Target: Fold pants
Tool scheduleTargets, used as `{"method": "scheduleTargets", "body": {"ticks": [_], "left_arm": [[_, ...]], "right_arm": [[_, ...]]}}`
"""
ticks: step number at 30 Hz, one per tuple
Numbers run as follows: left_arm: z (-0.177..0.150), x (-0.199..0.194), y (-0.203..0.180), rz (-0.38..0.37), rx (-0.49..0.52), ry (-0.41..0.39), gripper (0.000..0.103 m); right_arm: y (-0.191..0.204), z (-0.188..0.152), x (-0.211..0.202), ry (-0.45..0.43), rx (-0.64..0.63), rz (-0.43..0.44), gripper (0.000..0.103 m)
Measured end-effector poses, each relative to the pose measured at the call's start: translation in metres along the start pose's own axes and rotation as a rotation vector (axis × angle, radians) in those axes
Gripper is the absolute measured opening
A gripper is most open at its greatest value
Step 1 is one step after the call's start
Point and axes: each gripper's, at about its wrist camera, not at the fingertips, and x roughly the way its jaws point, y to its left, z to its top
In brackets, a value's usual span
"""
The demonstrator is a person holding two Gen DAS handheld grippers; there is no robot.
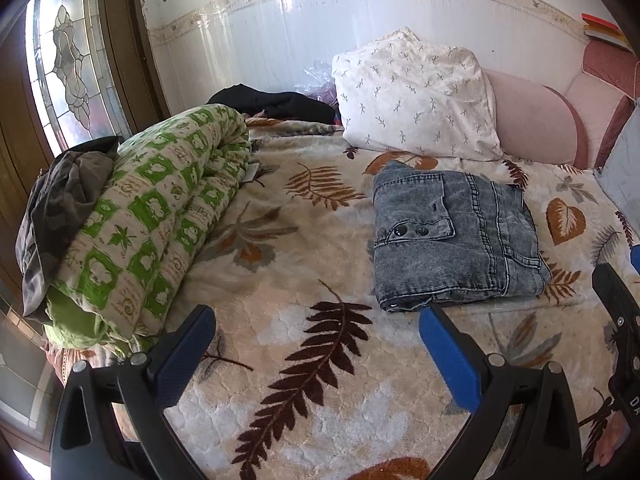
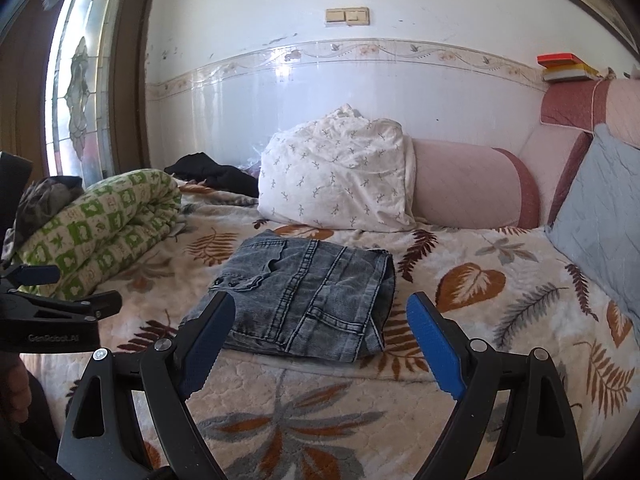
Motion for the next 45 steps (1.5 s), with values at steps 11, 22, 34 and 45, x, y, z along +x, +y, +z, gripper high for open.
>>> {"method": "scheduleTargets", "body": {"ticks": [11,22,34,45], "left_arm": [[-0.0028,0.0057,0.0005,-0.009,-0.009,0.017,0.103],[-0.0049,0.0045,0.0014,-0.034,-0.026,0.014,0.103],[-0.0055,0.0037,0.0002,-0.044,-0.029,0.016,0.103],[-0.0052,0.0032,-0.0011,-0.057,-0.038,0.022,0.103]], "right_arm": [[0.0007,-0.0016,0.0023,0.006,0.000,0.004,0.088],[0.0068,-0.0042,0.0006,-0.005,-0.017,0.002,0.088],[0.0073,-0.0041,0.0005,-0.003,-0.015,0.003,0.088],[0.0072,-0.0045,0.0011,-0.001,-0.016,0.005,0.088]]}}
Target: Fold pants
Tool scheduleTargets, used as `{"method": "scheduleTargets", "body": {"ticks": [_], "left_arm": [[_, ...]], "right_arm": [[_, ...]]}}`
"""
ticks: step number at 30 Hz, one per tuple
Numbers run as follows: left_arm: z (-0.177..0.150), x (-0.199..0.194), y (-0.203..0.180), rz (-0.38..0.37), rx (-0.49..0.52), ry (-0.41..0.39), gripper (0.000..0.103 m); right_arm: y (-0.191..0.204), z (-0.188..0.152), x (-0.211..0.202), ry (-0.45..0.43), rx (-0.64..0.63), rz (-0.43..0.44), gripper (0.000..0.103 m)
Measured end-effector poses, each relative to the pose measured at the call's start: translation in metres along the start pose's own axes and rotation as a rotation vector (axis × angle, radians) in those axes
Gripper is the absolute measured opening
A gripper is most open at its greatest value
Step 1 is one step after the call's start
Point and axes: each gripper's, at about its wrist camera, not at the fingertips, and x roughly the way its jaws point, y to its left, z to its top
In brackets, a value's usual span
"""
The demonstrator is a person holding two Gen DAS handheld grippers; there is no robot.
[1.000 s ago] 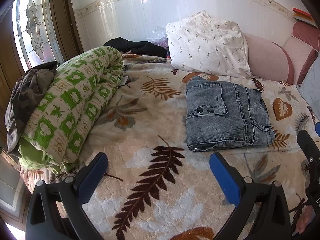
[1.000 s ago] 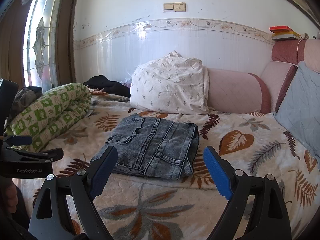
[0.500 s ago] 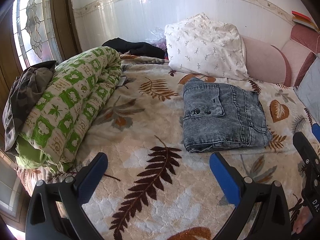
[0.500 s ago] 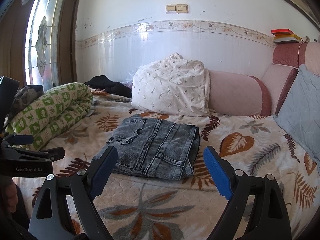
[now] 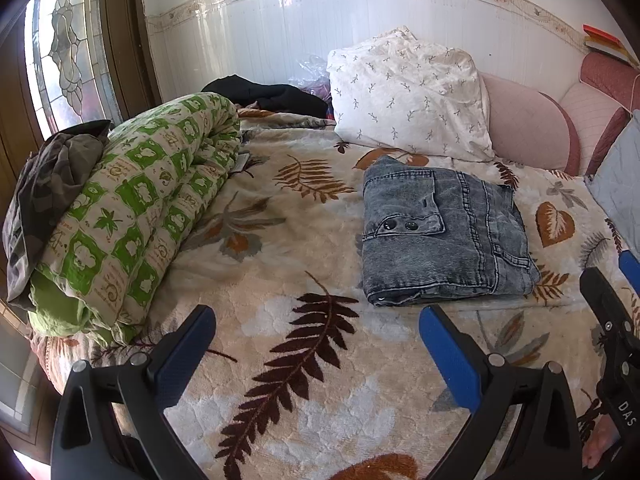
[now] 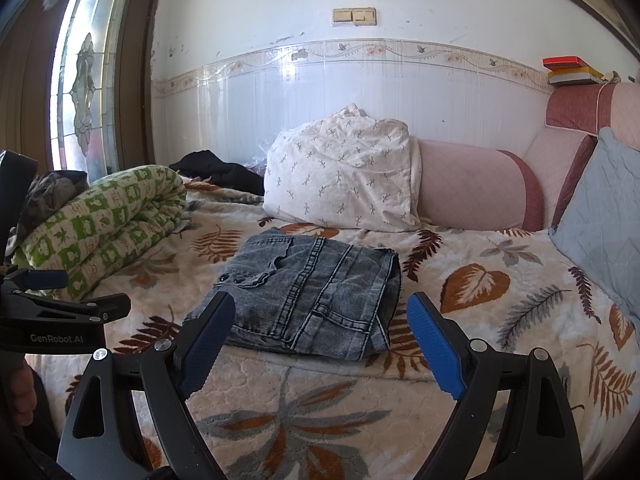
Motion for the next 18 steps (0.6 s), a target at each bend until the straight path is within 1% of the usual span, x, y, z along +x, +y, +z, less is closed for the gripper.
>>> {"method": "scheduleTargets", "body": {"ticks": [12,18], "left_arm": [[0.0015,-0.0033,-0.0020,-0.024,-0.003,-0.001,0.103],[0.0020,-0.0029,-0.0014,-0.023,-0.005,-0.001,0.103]], "right_arm": [[0.0025,-0.0002,-0.0002,0.000,0.003,-0.001,0.088],[0.0009,0.0000,0.0000,0.001,0.002,0.000,0.088]]}}
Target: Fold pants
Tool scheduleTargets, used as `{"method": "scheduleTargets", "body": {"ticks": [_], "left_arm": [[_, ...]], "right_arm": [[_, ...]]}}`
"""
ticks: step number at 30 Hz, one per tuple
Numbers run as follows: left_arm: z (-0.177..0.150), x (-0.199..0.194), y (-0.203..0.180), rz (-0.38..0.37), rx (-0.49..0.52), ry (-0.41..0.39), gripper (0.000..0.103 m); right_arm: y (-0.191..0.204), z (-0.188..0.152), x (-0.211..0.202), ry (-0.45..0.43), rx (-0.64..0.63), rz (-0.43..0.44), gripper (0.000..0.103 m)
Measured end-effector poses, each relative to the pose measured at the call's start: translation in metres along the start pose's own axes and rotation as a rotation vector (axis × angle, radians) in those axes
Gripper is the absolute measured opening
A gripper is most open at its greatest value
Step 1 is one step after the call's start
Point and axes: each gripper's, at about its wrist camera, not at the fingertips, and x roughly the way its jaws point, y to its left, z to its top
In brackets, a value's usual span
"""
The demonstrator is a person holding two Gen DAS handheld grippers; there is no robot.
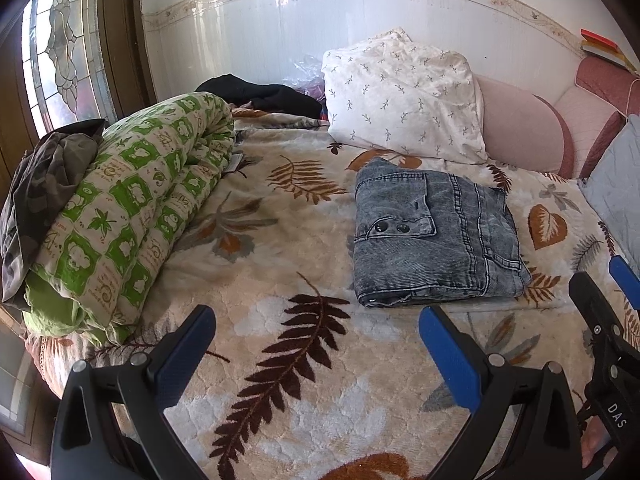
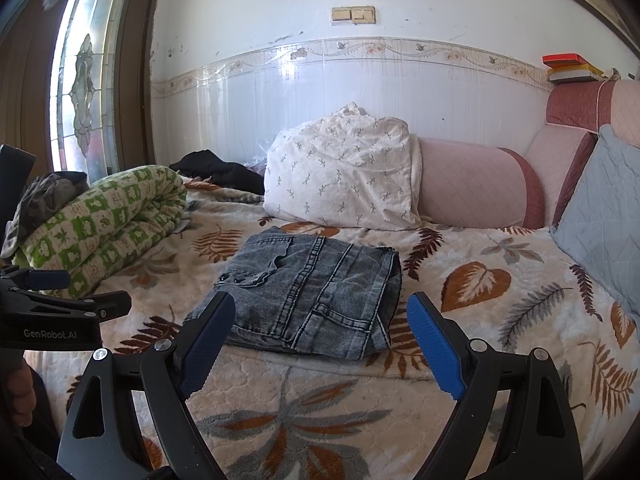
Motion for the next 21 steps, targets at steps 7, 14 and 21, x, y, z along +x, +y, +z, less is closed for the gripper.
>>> {"method": "scheduleTargets", "body": {"ticks": [7,14,21], "left_arm": [[-0.0002,0.0031,0.0021,0.001,-0.005,0.005,0.103],[-0.0016,0.0076,0.0033,-0.003,-0.012,0.016,0.103],[-0.0026,0.0102,0.0058,-0.002,-0.018,0.020,0.103]], "right_arm": [[0.0020,-0.0006,0.0005,0.003,0.000,-0.001,0.088],[0.0027,-0.0007,0.0008,0.004,0.001,-0.002,0.088],[0.0081,-0.0024,0.0022,0.007,-0.004,-0.003,0.088]]}}
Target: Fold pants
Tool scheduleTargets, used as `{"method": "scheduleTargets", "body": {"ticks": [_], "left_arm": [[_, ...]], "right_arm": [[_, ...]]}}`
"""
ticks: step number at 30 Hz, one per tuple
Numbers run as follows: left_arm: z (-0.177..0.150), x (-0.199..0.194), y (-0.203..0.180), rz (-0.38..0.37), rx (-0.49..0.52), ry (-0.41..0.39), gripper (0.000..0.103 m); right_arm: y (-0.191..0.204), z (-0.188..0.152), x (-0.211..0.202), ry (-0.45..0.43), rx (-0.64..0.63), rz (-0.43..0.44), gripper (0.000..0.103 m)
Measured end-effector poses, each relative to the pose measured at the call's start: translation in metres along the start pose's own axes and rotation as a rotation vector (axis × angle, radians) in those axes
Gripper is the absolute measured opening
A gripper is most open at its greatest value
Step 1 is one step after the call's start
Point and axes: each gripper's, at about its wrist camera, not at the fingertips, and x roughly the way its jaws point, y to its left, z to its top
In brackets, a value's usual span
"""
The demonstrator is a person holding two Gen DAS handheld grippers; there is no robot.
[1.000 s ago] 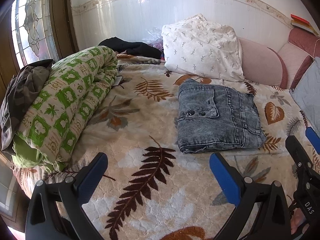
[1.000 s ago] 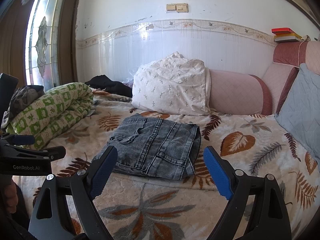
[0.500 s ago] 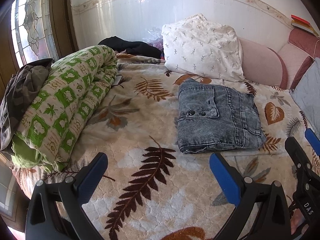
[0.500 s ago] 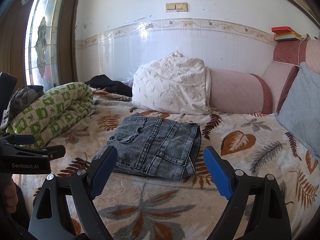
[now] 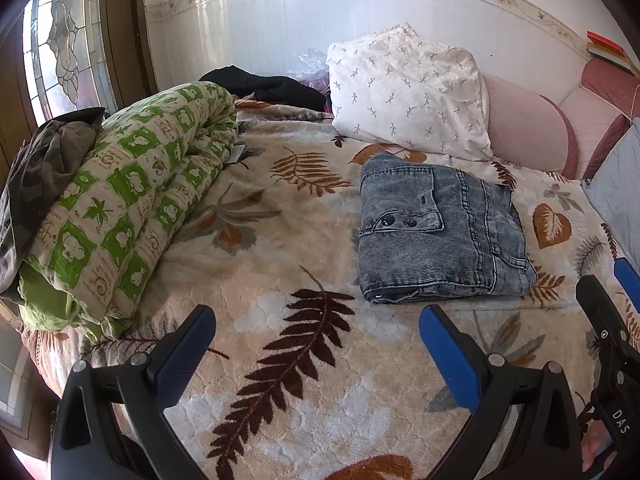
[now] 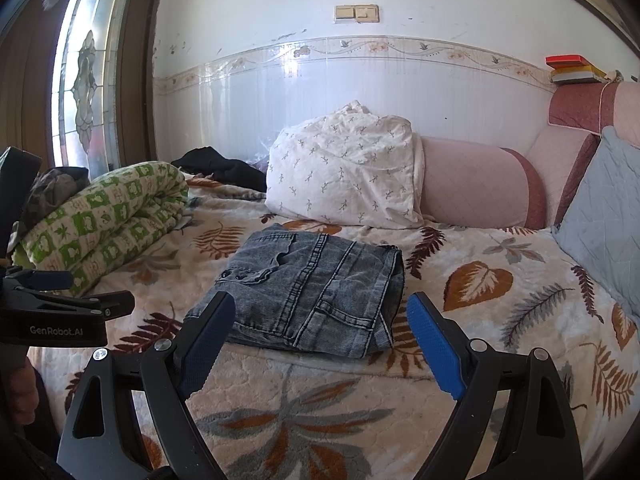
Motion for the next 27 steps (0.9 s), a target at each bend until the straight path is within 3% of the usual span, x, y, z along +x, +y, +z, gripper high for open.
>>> {"method": "scheduleTargets", "body": {"ticks": [8,17,27], "left_arm": [[0.004,0.003,0.002,-0.012,0.004,0.004,0.103],[0.042,0.014,0.013,-0.012,0.021,-0.044,0.103],[0.039,0.021,0.002,-0.007,0.022,-0.040,0.103]], "right_arm": [[0.000,0.005,0.005,0.005,0.023,0.004,0.088],[0.002,0.047,0.032,0.008,0.037,0.044,0.088],[-0.011,0.034,0.053,0.080,0.102,0.049,0.088]]}}
